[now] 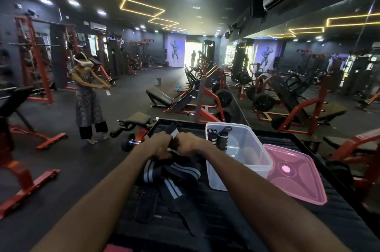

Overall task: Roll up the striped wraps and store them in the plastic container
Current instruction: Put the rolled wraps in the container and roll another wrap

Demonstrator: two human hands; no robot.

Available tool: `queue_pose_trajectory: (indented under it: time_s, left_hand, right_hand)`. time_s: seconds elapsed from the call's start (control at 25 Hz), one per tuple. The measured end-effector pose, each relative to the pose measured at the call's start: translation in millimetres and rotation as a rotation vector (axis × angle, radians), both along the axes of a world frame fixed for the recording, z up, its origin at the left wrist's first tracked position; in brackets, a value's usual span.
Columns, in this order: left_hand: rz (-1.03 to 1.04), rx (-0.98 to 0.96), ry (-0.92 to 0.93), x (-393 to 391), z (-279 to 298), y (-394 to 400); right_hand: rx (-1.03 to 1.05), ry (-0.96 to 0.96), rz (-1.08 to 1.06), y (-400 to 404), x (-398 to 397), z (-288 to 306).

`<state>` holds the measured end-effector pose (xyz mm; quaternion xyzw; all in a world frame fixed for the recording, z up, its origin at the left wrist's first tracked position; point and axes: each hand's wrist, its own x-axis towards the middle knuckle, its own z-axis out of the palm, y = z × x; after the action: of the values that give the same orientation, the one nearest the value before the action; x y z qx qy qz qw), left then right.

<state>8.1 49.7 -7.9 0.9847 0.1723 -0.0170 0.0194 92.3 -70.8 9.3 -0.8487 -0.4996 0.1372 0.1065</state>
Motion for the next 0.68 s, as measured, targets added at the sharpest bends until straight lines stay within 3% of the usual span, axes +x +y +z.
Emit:
queue_pose_trajectory:
  time_s: [0.08,0.24,0.36,0.56,0.68]
  left_hand:
    - [-0.025,0.044,-0.065,-0.1,1.8,1.2]
    - [-0.010,-0.066,-0.275,-2.2,13.2,3.5]
    - [-0.076,-0.119,-0.491,-3.6,27.6,-1.5]
    - [0.046,-0.645,-0.835,-3.3,43.5,-9.6]
    - [0.201,-0.668,-0.870,1.9,35.9,1.0]
  right_hand:
    - [0.005,-0.026,-0.010,-2.1,1.1,-4.0]
    - [-0.009,-0.018,-0.010,-14.4,5.8,-2.8]
    - [0.115,-0.086,-0.039,-17.1,12.8,1.0]
    - [0.409,-0.166,-0.128,-20.7,22.2,26.5]
    - [0.554,-0.150,-0.237,-25.2,20.1,41.0]
